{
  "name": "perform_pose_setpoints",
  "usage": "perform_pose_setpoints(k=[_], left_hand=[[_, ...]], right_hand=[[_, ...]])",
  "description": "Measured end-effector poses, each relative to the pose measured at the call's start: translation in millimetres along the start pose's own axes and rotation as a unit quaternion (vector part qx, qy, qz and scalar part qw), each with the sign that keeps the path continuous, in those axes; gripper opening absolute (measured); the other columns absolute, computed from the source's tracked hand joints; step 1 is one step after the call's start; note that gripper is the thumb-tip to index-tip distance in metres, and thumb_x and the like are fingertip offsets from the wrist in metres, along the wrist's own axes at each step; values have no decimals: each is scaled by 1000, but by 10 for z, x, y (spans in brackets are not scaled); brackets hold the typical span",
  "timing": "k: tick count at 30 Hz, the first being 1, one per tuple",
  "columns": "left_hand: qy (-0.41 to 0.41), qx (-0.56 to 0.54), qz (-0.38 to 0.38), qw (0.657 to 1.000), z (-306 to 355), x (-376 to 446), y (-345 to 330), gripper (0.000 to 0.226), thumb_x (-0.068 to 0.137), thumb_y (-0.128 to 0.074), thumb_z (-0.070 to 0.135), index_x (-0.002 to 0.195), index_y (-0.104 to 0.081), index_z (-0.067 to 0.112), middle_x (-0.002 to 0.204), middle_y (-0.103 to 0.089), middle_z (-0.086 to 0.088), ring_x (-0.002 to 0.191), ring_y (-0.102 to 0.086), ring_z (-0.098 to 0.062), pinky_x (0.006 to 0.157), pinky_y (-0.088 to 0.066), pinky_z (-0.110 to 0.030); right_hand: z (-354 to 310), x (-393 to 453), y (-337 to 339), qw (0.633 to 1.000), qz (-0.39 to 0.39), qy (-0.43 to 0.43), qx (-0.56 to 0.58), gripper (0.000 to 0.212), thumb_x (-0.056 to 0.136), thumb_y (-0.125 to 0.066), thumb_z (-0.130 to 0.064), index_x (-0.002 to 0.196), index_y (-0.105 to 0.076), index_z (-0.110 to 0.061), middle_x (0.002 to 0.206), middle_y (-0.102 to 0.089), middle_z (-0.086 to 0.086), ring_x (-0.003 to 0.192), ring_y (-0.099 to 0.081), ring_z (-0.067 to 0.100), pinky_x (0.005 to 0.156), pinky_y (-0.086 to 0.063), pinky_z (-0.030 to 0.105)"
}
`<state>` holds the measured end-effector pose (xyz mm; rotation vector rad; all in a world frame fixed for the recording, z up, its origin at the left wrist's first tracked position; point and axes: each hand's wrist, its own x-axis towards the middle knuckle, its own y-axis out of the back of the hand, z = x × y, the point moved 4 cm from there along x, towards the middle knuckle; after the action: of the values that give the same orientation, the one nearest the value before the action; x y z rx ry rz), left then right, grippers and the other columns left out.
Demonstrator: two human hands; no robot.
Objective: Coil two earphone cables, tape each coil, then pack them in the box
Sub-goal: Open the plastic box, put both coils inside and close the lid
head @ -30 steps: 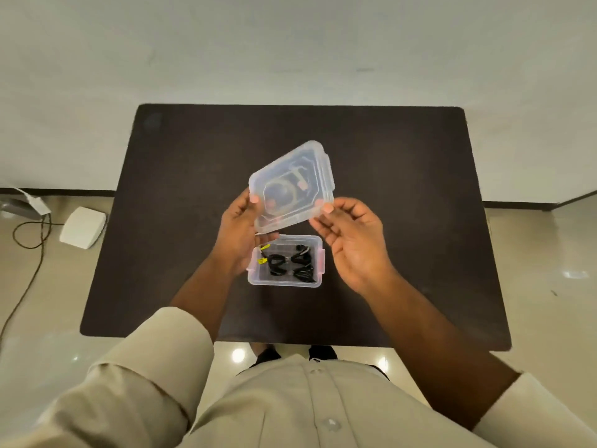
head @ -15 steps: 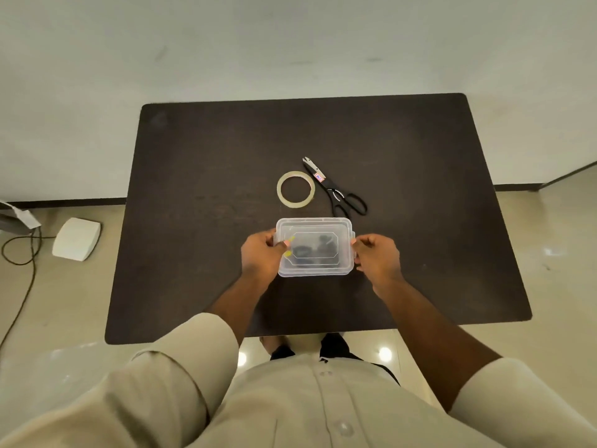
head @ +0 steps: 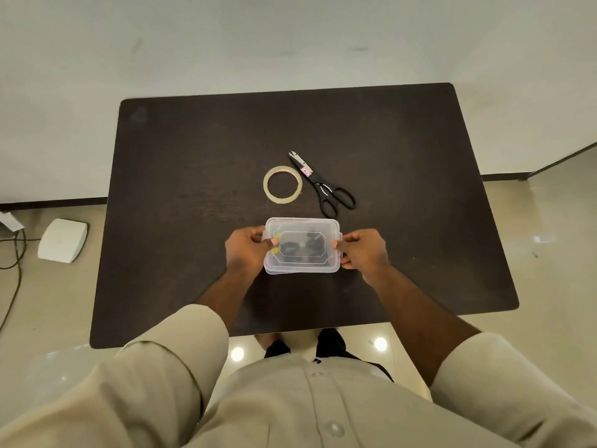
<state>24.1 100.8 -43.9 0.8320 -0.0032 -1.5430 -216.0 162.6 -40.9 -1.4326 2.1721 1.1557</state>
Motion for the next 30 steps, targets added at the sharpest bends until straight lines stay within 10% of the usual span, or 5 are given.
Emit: perform_pose_setpoints(k=[23,30], left_hand=[[42,38,-39,998,-65,-24,2,31,69,-86,17,95,-69,13,89,-72,-2,79,-70,-17,73,-61,-38],[50,19,-41,998,-107,-7,29,34,69,-86,20,99,-71,15,95,-73,2,81,-69,-11,78,-60,-37]], right_hand=[[-67,106,-87,989,22,24,-142,10,80,-63,-5,78,-67,4,70,-65,11,60,-55,22,55,-49,31],[-18,205,-44,994,-75,-58,48,35,78,-72,3,110,-65,-8,110,-67,15,92,-68,29,70,-59,42]])
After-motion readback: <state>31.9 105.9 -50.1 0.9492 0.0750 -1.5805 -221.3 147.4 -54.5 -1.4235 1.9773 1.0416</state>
